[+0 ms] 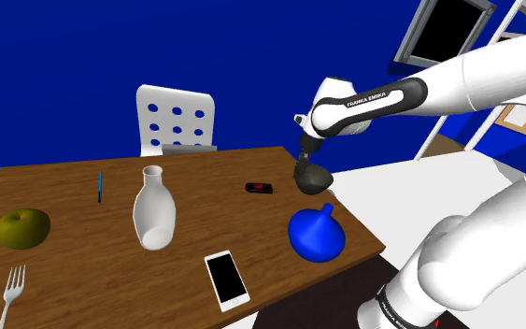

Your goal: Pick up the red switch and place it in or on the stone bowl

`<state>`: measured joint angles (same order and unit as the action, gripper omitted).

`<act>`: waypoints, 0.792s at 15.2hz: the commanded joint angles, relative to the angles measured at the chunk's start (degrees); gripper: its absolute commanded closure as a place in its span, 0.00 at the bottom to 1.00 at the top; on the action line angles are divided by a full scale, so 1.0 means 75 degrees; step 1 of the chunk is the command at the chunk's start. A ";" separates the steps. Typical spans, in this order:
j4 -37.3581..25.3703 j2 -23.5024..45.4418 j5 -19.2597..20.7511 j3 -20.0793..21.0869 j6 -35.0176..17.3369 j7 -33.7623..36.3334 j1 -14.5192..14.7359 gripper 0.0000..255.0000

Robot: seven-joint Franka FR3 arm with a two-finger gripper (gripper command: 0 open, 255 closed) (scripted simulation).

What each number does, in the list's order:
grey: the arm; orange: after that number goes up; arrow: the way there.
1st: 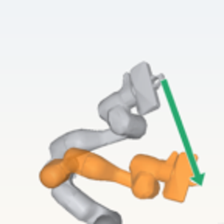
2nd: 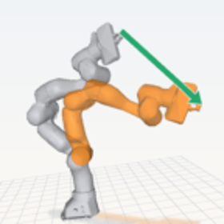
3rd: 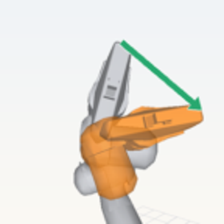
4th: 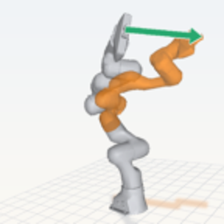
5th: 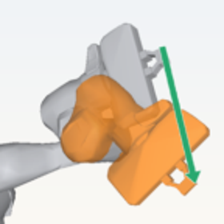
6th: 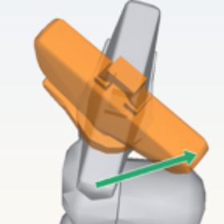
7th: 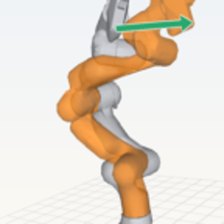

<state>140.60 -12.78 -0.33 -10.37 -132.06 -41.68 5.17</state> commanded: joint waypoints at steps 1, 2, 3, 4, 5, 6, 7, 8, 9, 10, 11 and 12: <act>-0.0201 0.0600 -0.0172 -0.0103 -0.0482 -0.0547 0.0095 0.00; -0.0322 0.0906 -0.0287 -0.0136 -0.0696 -0.0816 0.0138 0.00; -0.0454 0.1213 -0.0414 -0.0159 -0.0898 -0.1091 0.0174 0.00; -0.0598 0.1522 -0.0552 -0.0167 -0.1088 -0.1371 0.0202 0.00; -0.0753 0.1830 -0.0698 -0.0167 -0.1265 -0.1654 0.0223 0.00; -0.0919 0.2138 -0.0850 -0.0150 -0.1430 -0.1937 0.0233 0.00; -0.1095 0.2445 -0.1004 -0.0118 -0.1582 -0.2220 0.0231 0.00; -0.1282 0.2749 -0.1154 -0.0070 -0.1722 -0.2497 0.0214 0.00; -0.1478 0.3051 -0.1299 -0.0008 -0.1850 -0.2768 0.0187 0.00; -0.1683 0.3350 -0.1433 0.0066 -0.1967 -0.3029 0.0149 0.00; -0.1897 0.3646 -0.1555 0.0147 -0.2074 -0.3280 0.0105 0.00; -0.2120 0.3939 -0.1664 0.0235 -0.2171 -0.3519 0.0057 0.00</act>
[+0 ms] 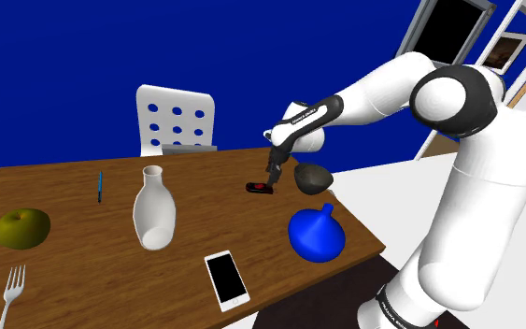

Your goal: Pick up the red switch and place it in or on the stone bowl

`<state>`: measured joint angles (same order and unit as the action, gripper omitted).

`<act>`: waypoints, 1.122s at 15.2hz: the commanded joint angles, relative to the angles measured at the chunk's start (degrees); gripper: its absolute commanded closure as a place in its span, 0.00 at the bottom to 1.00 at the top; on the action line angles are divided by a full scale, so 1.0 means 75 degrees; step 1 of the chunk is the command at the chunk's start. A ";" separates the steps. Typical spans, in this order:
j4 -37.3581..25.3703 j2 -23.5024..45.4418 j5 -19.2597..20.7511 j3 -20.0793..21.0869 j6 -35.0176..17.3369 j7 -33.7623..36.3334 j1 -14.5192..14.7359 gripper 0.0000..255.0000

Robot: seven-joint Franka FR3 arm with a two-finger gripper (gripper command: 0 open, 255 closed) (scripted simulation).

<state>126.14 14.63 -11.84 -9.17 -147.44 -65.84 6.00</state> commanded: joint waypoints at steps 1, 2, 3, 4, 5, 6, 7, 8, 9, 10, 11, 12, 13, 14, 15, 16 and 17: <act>-0.0221 0.0322 -0.0135 0.0100 -0.0132 -0.0322 -0.0074 0.00; -0.0234 0.0414 -0.0172 0.0123 -0.0209 -0.0348 -0.0086 0.00; -0.0249 0.0507 -0.0209 0.0145 -0.0285 -0.0374 -0.0096 0.00; -0.0265 0.0600 -0.0247 0.0168 -0.0360 -0.0400 -0.0107 0.00; -0.0284 0.0694 -0.0284 0.0191 -0.0435 -0.0427 -0.0119 0.00; -0.0304 0.0789 -0.0321 0.0214 -0.0508 -0.0453 -0.0131 0.00; -0.0325 0.0884 -0.0358 0.0239 -0.0581 -0.0479 -0.0144 0.00; -0.0363 0.1036 -0.0415 0.0278 -0.0694 -0.0520 -0.0164 0.00; -0.0361 0.1035 -0.0414 0.0279 -0.0695 -0.0519 -0.0165 0.00; -0.0362 0.1036 -0.0413 0.0279 -0.0694 -0.0519 -0.0166 0.00; -0.0363 0.1036 -0.0413 0.0280 -0.0694 -0.0519 -0.0166 0.00; -0.0363 0.1036 -0.0413 0.0280 -0.0694 -0.0519 -0.0166 0.00; -0.0363 0.1036 -0.0413 0.0280 -0.0694 -0.0519 -0.0166 0.00; -0.0363 0.1036 -0.0413 0.0280 -0.0694 -0.0519 -0.0166 0.00; -0.0363 0.1036 -0.0413 0.0280 -0.0694 -0.0519 -0.0166 0.00; -0.0363 0.1035 -0.0413 0.0279 -0.0693 -0.0518 -0.0165 0.00; -0.0363 0.1035 -0.0413 0.0279 -0.0693 -0.0518 -0.0165 1.00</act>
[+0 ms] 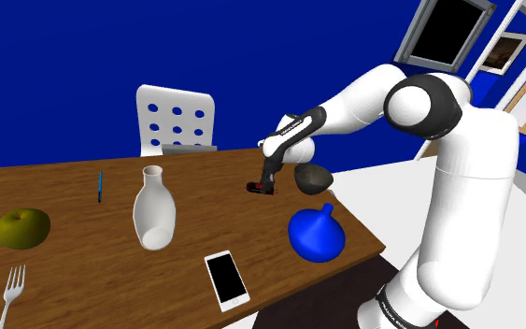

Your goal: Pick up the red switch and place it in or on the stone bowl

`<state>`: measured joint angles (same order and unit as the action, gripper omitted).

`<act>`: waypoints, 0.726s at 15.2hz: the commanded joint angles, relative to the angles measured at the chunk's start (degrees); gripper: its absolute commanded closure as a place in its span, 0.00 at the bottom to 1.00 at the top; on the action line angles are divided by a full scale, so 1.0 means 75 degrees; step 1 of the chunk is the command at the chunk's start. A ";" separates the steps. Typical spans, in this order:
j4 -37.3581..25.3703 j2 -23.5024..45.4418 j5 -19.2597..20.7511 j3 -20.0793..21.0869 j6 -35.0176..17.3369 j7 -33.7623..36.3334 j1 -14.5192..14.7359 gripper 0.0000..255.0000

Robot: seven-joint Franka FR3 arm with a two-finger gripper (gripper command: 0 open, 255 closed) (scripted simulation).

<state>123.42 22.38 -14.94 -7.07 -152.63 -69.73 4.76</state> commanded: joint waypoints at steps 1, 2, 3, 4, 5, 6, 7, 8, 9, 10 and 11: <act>0.0000 0.0001 0.0000 -0.0001 -0.0001 0.0000 0.0000 1.00; 0.0000 0.0001 0.0000 -0.0001 -0.0002 0.0000 0.0000 1.00; 0.0001 0.0001 0.0000 0.0000 -0.0003 -0.0001 -0.0001 1.00; 0.0003 0.0000 0.0000 0.0000 -0.0004 0.0000 0.0000 1.00; 0.0001 0.0000 0.0000 -0.0001 -0.0002 -0.0002 -0.0001 1.00; 0.0001 0.0001 0.0000 -0.0001 -0.0003 -0.0001 -0.0001 1.00; 0.0002 0.0003 -0.0002 0.0000 -0.0006 -0.0003 -0.0002 1.00; 0.0004 0.0002 -0.0001 0.0000 -0.0007 0.0000 0.0000 1.00; 0.0000 0.0002 -0.0001 -0.0001 -0.0003 -0.0001 0.0000 1.00; 0.0005 -0.0084 0.0037 -0.0027 0.0077 0.0032 0.0018 1.00; 0.0007 -0.0168 0.0075 -0.0052 0.0158 0.0066 0.0035 1.00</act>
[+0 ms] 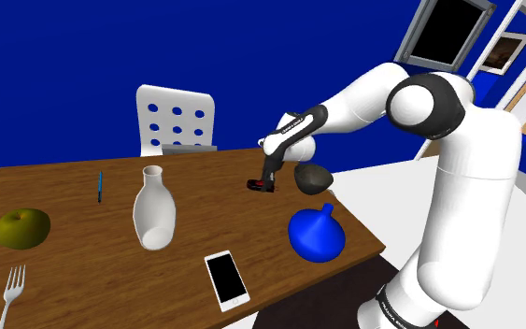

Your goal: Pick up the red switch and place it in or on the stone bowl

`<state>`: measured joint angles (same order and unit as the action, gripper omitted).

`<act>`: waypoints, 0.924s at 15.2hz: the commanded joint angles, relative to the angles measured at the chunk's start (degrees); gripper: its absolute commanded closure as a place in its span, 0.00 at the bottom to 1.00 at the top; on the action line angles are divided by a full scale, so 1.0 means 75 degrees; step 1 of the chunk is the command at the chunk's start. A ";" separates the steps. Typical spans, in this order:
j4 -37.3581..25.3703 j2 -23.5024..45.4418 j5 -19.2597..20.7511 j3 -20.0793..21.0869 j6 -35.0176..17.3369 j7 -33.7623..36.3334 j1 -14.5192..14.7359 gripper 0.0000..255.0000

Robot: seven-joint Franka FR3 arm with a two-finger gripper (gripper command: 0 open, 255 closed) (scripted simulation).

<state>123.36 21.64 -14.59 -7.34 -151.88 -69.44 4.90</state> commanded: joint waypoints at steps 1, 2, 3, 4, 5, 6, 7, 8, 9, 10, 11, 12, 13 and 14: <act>0.0015 -0.0153 0.0067 -0.0041 0.0138 0.0060 0.0034 1.00; 0.0015 -0.0236 0.0105 -0.0065 0.0220 0.0093 0.0050 1.00; 0.0012 -0.0317 0.0143 -0.0087 0.0302 0.0126 0.0065 1.00; 0.0008 -0.0398 0.0181 -0.0108 0.0385 0.0159 0.0079 1.00; 0.0002 -0.0477 0.0220 -0.0128 0.0469 0.0192 0.0092 1.00; -0.0005 -0.0556 0.0257 -0.0148 0.0553 0.0224 0.0105 1.00; -0.0015 -0.0633 0.0295 -0.0166 0.0638 0.0257 0.0117 1.00; -0.0026 -0.0710 0.0332 -0.0184 0.0723 0.0288 0.0128 1.00; -0.0038 -0.0785 0.0369 -0.0200 0.0809 0.0320 0.0139 1.00; -0.0053 -0.0859 0.0405 -0.0216 0.0895 0.0351 0.0149 1.00; -0.0069 -0.0932 0.0441 -0.0231 0.0982 0.0381 0.0158 1.00; -0.0087 -0.1004 0.0476 -0.0245 0.1069 0.0411 0.0167 1.00; -0.0106 -0.1075 0.0511 -0.0258 0.1157 0.0440 0.0175 1.00; -0.0128 -0.1144 0.0544 -0.0271 0.1246 0.0469 0.0182 1.00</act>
<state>122.38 13.68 -10.83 -9.31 -143.11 -66.35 6.07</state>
